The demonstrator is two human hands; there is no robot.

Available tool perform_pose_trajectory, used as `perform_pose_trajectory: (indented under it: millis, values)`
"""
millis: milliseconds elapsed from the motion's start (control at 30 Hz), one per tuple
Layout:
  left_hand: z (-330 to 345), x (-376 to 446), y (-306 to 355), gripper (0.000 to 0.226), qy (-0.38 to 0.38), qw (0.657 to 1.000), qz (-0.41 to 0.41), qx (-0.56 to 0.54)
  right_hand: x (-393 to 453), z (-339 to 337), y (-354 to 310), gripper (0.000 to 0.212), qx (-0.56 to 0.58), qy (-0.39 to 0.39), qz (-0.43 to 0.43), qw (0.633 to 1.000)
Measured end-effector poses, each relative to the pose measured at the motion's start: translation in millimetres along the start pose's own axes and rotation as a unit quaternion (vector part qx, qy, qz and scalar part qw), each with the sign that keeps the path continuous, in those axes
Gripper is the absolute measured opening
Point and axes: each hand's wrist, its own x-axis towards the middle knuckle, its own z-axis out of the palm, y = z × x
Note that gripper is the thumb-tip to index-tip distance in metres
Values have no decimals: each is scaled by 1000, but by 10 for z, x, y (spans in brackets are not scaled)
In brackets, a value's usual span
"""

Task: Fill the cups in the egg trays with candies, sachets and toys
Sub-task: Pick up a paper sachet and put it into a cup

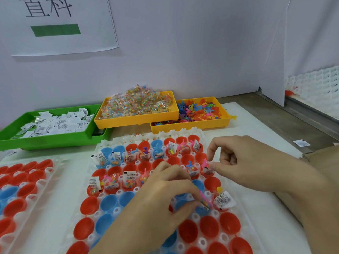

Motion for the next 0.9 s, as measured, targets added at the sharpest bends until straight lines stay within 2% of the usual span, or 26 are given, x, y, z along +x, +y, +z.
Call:
perform_pose_trajectory:
  millis: [133, 267, 467, 633, 800, 900]
  values:
    - [77, 24, 18, 10, 41, 999, 4, 5, 3, 6, -14, 9, -5, 1, -1, 1000]
    - [123, 55, 17, 25, 38, 999, 16, 11, 9, 13, -19, 9, -8, -1, -3, 1000]
    - [137, 81, 22, 20, 21, 998, 42, 38, 16, 23, -7, 9, -9, -2, -3, 1000]
    - [132, 46, 20, 26, 46, 997, 45, 30, 31, 23, 19, 9, -9, 3, -3, 1000]
    - [33, 3, -20, 31, 81, 996, 28, 30, 70, 38, 69, 12, 10, 6, -7, 1000]
    - [-101, -13, -80, 26, 120, 993, -12, 8, 112, 56, 114, 13, 25, 25, -14, 999]
